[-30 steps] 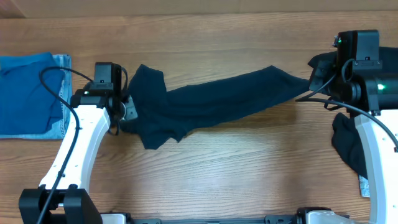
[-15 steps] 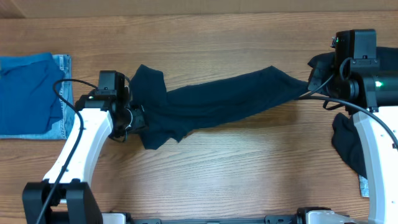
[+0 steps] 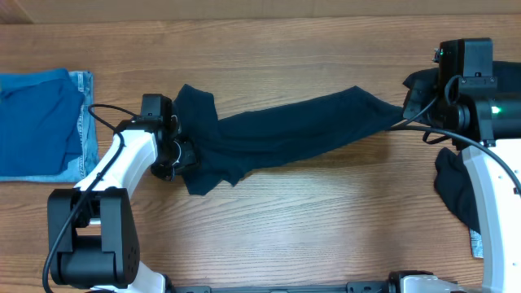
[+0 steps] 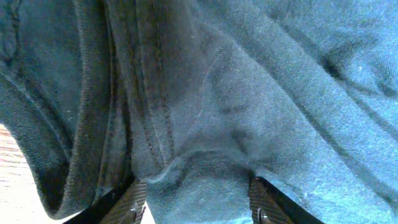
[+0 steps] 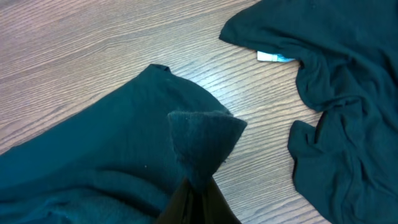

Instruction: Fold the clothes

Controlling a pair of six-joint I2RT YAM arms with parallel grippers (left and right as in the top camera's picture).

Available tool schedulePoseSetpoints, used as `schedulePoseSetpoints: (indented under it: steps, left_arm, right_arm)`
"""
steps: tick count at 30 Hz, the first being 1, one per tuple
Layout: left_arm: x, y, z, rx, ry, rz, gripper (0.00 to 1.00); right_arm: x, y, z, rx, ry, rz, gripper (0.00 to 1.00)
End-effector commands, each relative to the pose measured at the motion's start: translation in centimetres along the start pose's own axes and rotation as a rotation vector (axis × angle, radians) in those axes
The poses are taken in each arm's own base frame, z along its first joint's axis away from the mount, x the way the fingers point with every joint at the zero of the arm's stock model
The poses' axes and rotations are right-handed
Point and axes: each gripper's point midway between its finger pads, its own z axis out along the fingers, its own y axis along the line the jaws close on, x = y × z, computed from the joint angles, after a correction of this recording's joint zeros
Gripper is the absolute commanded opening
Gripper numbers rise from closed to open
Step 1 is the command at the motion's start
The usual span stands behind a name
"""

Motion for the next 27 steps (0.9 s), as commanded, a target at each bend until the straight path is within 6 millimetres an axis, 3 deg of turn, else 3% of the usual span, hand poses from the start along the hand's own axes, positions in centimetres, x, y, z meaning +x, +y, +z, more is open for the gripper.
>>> schedulePoseSetpoints:
  steps: [1, 7, 27]
  left_arm:
    - [0.0, 0.7, 0.2, -0.026, 0.001, -0.014, 0.58]
    - [0.7, 2.3, 0.1, -0.113, 0.021, -0.019, 0.61]
    - [-0.7, 0.4, 0.3, -0.017, -0.028, -0.012, 0.44]
  right_arm:
    - [-0.6, -0.1, -0.4, -0.003, -0.019, 0.008, 0.04]
    - [-0.6, -0.1, -0.4, -0.003, -0.019, 0.008, 0.04]
    - [-0.5, -0.1, -0.4, -0.003, -0.018, 0.007, 0.04]
